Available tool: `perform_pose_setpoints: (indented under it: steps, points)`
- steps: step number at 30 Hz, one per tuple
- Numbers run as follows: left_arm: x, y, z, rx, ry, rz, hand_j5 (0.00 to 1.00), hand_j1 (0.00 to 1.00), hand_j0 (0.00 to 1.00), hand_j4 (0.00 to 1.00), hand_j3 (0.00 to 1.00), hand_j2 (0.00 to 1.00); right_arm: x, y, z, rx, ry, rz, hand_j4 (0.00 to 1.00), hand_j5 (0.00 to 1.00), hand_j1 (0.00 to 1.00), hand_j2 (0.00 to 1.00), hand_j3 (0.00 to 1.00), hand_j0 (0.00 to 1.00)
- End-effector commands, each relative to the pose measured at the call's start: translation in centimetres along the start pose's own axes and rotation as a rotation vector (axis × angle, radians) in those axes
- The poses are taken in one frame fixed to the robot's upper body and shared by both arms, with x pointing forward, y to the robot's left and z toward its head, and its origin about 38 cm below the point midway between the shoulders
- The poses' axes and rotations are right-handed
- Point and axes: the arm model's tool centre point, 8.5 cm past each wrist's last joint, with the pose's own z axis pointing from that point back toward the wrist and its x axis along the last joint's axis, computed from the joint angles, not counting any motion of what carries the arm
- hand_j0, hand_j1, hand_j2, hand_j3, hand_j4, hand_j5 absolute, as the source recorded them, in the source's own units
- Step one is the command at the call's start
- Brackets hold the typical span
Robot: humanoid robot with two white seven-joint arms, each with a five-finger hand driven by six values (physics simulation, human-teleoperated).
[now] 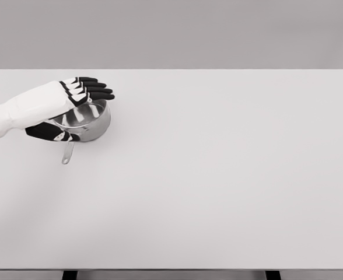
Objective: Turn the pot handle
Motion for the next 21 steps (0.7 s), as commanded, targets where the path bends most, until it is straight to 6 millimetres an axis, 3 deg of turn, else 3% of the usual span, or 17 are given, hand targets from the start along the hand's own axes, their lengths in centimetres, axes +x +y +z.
perform_pose_setpoints:
  steps: [1,4,7,10,13,18,21]
  points:
    - [-0.1,0.3,0.3,0.002,0.004,0.000,1.00,1.00,1.00,1.00,1.00,1.00,0.0,0.0,0.0,0.000,0.000,0.001,1.00,1.00,1.00,1.00,1.00,1.00]
    - [-0.2,1.2,0.3,0.031,0.011,-0.027,1.00,1.00,1.00,1.00,1.00,1.00,0.0,0.0,0.0,0.000,0.000,0.000,1.00,1.00,1.00,1.00,1.00,1.00]
    - [0.6,2.4,-2.3,0.217,-0.026,-0.124,1.00,1.00,1.00,1.00,1.00,1.00,0.0,0.0,0.0,0.000,0.000,0.001,1.00,1.00,1.00,1.00,1.00,1.00]
    - [2.1,-1.5,-6.1,0.190,-0.090,-0.112,1.00,1.00,1.00,1.00,1.00,1.00,0.0,0.0,0.0,0.000,0.000,0.000,1.00,1.00,1.00,1.00,1.00,1.00]
    - [3.2,-5.1,-8.2,0.094,-0.110,-0.170,1.00,1.00,1.00,1.00,1.00,1.00,0.0,0.0,0.0,0.000,0.000,0.000,1.00,1.00,1.00,1.00,1.00,1.00]
    - [3.1,-5.9,-8.7,0.070,-0.100,-0.202,1.00,1.00,1.00,1.00,1.00,1.00,0.0,0.0,0.0,0.000,0.000,0.000,1.00,1.00,1.00,1.00,1.00,1.00]
    - [2.1,-8.1,-8.4,0.042,-0.059,-0.161,1.00,1.00,1.00,1.00,1.00,1.00,0.0,0.0,0.0,0.000,0.000,0.000,1.00,1.00,1.00,1.00,1.00,1.00]
